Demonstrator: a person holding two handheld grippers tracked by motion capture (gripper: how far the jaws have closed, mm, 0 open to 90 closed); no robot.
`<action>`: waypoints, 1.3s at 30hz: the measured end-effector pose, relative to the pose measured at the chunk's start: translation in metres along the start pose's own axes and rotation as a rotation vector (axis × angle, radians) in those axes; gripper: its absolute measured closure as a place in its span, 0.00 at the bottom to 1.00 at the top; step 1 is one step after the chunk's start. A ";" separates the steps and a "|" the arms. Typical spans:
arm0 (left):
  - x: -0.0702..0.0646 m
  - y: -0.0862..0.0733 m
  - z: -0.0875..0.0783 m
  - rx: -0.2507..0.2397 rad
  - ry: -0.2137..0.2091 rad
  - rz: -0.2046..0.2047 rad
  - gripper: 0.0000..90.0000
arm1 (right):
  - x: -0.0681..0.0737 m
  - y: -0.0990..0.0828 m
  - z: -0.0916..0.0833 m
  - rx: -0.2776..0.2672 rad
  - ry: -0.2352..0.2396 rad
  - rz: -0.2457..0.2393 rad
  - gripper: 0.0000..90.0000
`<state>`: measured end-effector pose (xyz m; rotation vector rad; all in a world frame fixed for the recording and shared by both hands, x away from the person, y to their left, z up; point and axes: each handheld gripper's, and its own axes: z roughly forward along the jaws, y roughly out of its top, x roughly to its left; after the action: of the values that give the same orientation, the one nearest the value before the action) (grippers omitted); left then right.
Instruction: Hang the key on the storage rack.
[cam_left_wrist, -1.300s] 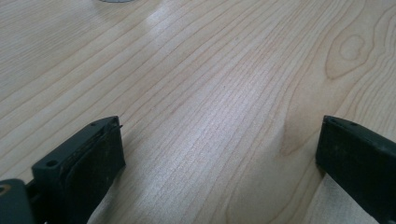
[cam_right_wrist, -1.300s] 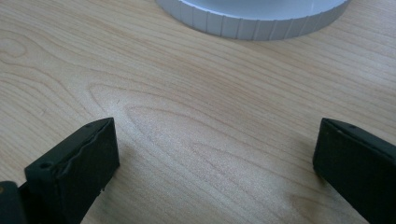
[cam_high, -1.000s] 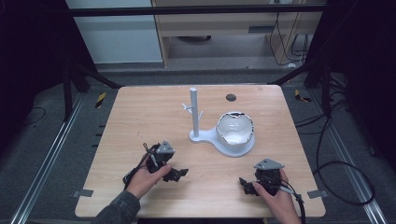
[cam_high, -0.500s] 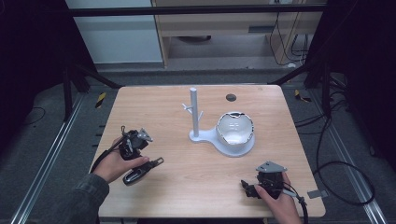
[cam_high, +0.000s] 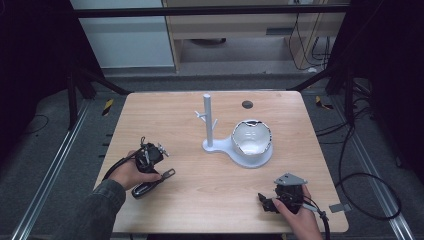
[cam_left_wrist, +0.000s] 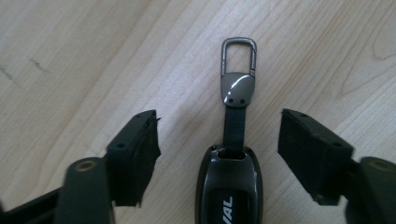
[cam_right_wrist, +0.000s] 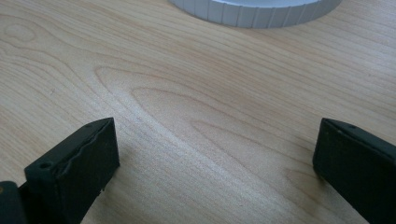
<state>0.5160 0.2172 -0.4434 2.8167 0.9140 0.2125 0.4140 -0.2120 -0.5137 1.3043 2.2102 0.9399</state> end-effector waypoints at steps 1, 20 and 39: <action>-0.001 0.001 0.002 0.013 -0.001 0.006 0.37 | 0.000 0.000 0.000 0.000 0.000 0.001 0.01; -0.006 0.007 0.017 0.083 -0.017 0.026 0.65 | 0.001 0.000 0.000 0.000 -0.001 0.003 0.01; -0.005 0.007 0.014 0.080 -0.031 0.033 0.89 | 0.001 0.000 0.000 0.001 0.003 0.003 0.00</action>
<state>0.5188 0.2068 -0.4563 2.9011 0.8897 0.1385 0.4137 -0.2113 -0.5137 1.3086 2.2118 0.9423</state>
